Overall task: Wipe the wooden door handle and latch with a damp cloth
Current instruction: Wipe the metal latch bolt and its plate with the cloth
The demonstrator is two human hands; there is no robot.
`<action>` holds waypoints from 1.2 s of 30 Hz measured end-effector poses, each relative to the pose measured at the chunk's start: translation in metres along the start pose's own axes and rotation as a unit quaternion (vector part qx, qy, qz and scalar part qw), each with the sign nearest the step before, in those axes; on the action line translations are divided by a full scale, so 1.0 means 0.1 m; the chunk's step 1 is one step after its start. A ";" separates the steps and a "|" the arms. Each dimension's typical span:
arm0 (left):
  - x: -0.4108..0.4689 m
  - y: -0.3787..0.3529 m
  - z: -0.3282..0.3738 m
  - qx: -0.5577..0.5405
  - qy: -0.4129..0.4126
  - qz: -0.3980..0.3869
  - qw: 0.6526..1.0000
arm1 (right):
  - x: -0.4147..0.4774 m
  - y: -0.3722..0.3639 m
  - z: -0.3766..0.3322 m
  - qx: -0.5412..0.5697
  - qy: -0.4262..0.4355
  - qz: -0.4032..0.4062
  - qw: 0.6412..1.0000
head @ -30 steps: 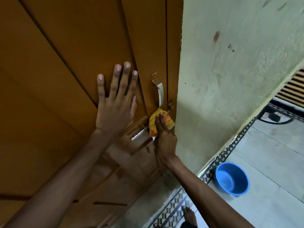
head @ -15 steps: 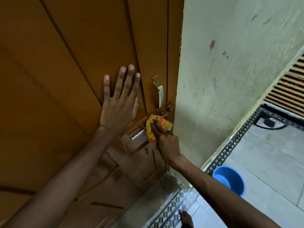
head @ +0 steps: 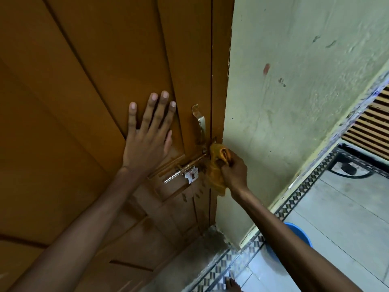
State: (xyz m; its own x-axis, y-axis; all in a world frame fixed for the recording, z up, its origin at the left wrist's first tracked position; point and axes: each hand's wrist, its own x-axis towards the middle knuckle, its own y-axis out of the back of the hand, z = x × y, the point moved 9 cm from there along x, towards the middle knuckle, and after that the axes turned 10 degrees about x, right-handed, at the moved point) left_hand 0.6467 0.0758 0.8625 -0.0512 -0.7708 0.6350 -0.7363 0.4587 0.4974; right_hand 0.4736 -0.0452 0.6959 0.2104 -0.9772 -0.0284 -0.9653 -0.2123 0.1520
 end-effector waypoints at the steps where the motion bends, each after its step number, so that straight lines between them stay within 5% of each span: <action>1: 0.00 0.00 0.00 -0.003 -0.002 -0.002 1.000 | 0.01 -0.11 -0.08 -0.075 0.054 -0.020 0.995; 4: -0.03 -0.02 0.02 -0.010 -0.016 -0.014 1.000 | -0.08 -0.67 0.02 -0.221 0.159 -0.094 0.958; 9: -0.05 -0.05 0.05 0.012 -0.020 -0.013 1.000 | -0.21 -0.84 0.08 -0.098 0.195 -0.088 0.972; 14: -0.06 -0.08 0.06 0.016 -0.021 -0.020 0.999 | -0.41 -1.02 -0.07 -0.244 0.348 -0.218 0.879; 16: -0.08 -0.07 0.06 0.009 -0.029 -0.019 0.999 | -0.19 -0.88 0.05 -0.274 0.293 -0.183 0.898; 19: -0.10 -0.05 0.05 0.006 -0.040 -0.012 0.999 | -0.16 -0.75 0.10 -0.170 0.218 -0.096 0.956; 21: -0.11 -0.05 0.05 0.006 -0.045 -0.012 0.999 | -0.36 -0.87 0.05 -0.099 0.206 -0.113 0.967; 30: -0.10 -0.05 0.06 0.021 -0.056 -0.019 0.998 | -0.46 -0.90 0.15 -0.069 0.189 -0.234 0.951; 36: -0.25 0.12 -0.17 0.005 -0.021 -0.014 1.000 | -0.72 -0.81 -0.02 -0.089 0.177 -0.086 0.976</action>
State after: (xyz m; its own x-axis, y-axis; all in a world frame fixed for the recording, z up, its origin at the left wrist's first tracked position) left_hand 0.6511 0.1083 0.8626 -0.0586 -0.8009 0.5959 -0.7451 0.4324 0.5078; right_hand 0.5373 0.0425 0.6876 0.4381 -0.8573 0.2704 -0.8754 -0.3385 0.3452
